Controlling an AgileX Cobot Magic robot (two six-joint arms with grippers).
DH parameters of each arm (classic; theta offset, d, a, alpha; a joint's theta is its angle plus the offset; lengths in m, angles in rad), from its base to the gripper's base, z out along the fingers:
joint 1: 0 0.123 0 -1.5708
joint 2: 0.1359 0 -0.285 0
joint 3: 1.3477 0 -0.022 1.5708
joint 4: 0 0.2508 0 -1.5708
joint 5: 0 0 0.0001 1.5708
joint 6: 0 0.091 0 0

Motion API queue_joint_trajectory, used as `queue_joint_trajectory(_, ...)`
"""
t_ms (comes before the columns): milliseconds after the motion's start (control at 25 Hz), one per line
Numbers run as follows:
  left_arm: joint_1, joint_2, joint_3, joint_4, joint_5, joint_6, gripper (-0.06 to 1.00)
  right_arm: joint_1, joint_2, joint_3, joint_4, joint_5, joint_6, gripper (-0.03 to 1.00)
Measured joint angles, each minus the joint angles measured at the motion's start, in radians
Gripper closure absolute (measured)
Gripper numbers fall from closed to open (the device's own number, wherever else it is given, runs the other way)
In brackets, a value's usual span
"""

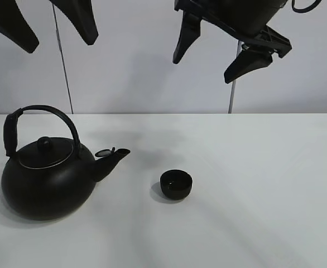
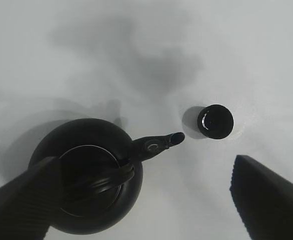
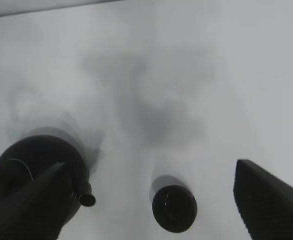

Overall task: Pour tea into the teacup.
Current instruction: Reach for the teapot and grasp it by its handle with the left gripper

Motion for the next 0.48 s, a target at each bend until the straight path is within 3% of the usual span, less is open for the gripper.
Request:
queue_joint_trajectory(320, 0.0, -0.001, 0.0, 0.009, -0.015, 0.018, 0.29, 0.0, 0.0, 0.0, -0.001, 0.068, -0.007, 0.36)
queue_joint_trajectory(480, 0.0, -0.04, 0.012, 0.075, -0.072, 0.02, 0.29, 0.0, 0.0, 0.0, -0.001, 0.094, -0.007, 0.36)
